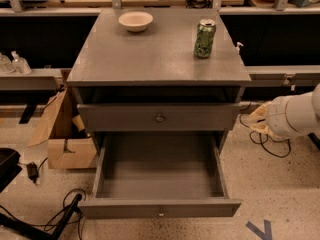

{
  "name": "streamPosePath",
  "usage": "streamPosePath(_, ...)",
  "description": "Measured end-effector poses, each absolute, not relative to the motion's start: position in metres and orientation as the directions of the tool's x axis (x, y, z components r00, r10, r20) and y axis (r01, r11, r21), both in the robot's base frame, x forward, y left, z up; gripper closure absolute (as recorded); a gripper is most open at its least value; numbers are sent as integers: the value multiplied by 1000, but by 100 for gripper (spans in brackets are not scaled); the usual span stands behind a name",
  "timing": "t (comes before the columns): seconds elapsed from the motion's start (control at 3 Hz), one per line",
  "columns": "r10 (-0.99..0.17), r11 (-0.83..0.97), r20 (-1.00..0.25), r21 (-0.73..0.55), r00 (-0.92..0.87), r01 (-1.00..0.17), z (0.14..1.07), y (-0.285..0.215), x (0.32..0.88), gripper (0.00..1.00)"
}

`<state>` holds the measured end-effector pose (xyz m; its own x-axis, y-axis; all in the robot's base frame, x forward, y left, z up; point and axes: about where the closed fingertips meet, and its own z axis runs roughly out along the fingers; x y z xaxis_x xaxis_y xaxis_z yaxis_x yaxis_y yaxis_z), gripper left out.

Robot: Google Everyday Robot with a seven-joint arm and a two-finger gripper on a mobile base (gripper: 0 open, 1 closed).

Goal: Open middle drawer

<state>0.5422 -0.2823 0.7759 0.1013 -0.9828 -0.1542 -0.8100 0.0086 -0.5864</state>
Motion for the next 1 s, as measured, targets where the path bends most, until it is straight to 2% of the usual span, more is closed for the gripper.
streamPosePath(0.33,-982,28,-168,-593,90,-805,779,-291,535,82)
streamPosePath(0.67,-982,25,-167,-593,92,-805,779,-289,535,59)
streamPosePath(1.0,-981,21,-166,-593,96,-805,779,-287,536,28)
